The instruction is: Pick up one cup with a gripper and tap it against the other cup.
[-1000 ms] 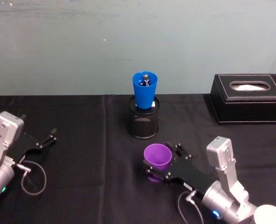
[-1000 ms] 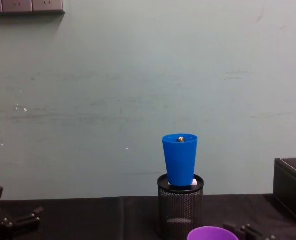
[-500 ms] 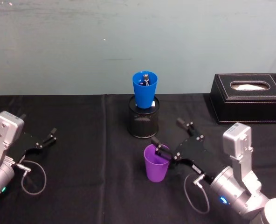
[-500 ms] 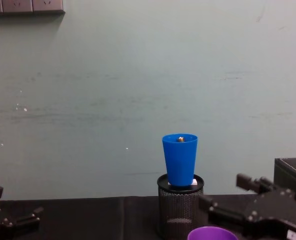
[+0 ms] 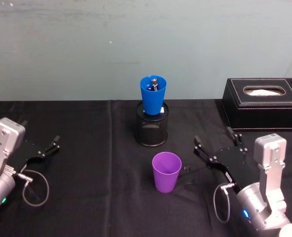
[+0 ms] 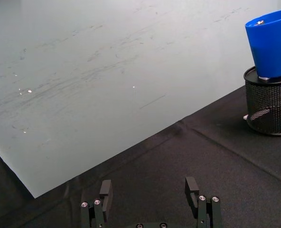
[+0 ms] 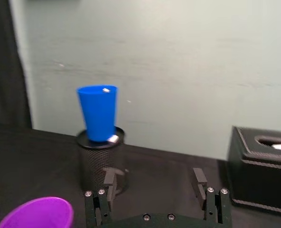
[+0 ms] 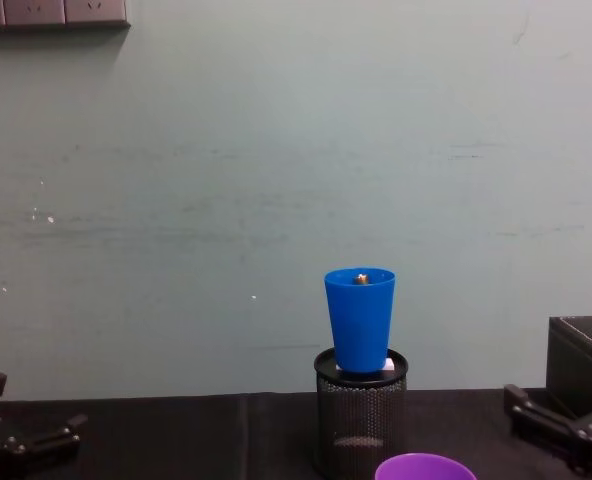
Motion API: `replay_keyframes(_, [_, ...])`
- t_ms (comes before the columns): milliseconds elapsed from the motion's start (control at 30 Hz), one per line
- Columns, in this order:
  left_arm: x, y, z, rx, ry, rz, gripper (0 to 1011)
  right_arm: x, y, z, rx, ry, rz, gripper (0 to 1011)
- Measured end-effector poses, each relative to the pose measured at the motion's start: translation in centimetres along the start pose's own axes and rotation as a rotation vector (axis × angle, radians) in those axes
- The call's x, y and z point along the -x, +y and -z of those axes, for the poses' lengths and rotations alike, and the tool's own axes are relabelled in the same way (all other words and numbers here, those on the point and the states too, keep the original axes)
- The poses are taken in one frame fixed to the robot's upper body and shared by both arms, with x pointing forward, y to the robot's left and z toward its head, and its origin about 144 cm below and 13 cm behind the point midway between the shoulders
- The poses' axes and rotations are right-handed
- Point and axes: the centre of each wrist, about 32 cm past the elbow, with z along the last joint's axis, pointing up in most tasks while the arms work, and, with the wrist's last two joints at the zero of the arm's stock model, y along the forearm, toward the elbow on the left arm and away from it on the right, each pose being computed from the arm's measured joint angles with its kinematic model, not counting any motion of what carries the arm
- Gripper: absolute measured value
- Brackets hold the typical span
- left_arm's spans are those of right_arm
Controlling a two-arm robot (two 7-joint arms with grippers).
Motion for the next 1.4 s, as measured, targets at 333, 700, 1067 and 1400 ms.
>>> replay_keyframes(333, [0.00, 0.00, 0.00, 0.000, 0.000, 0.000, 1000, 0.12, -0.09, 0.87, 0.026, 0.008, 0.037, 1003])
replay_keyframes(700, [0.00, 0.00, 0.00, 0.000, 0.000, 0.000, 1000, 0.14, -0.05, 0.75, 0.022, 0.006, 0.030, 1002])
replay_keyframes(1067, [0.00, 0.00, 0.00, 0.000, 0.000, 0.000, 1000, 0.14, -0.03, 0.69, 0.020, 0.007, 0.028, 1003])
replay_keyframes(1400, [0.00, 0.00, 0.00, 0.000, 0.000, 0.000, 1000, 0.15, -0.02, 0.66, 0.019, 0.007, 0.026, 1002])
